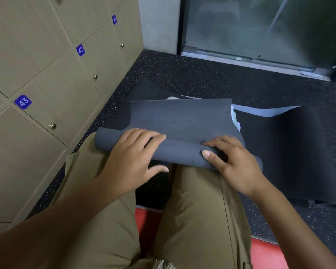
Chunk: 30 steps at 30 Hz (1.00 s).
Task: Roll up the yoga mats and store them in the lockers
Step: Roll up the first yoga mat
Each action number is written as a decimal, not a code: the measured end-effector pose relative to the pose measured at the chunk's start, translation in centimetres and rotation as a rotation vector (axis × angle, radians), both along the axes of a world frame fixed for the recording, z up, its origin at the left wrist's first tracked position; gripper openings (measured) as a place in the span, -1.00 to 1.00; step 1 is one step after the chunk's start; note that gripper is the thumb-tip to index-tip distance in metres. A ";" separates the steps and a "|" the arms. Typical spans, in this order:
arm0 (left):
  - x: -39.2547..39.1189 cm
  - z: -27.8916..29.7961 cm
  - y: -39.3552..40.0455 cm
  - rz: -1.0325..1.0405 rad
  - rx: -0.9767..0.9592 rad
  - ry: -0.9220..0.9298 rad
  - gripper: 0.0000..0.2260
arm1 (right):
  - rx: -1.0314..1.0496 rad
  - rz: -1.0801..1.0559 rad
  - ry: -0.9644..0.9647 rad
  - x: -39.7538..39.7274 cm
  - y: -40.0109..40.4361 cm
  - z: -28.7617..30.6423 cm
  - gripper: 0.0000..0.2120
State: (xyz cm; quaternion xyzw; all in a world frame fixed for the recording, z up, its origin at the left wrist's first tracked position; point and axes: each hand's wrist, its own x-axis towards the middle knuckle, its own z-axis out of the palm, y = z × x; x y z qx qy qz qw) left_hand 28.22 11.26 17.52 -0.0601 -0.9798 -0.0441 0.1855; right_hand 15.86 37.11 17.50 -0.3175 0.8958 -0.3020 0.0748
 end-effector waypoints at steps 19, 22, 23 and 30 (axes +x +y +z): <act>-5.1 0.5 -0.1 -0.100 -0.108 -0.252 -0.29 | 0.218 -0.078 0.558 0.4 1.7 -0.8 -0.37; -5.7 1.3 0.8 -0.098 -0.047 -0.200 -0.33 | 0.223 -0.091 0.510 -0.7 2.9 -0.3 -0.39; -5.9 1.3 1.1 -0.108 -0.083 -0.126 -0.37 | 0.215 -0.090 0.486 -1.0 3.2 -0.1 -0.40; -8.4 1.1 2.6 -0.079 -0.396 0.151 -0.41 | 0.201 -0.094 0.273 -2.8 4.0 1.7 -0.41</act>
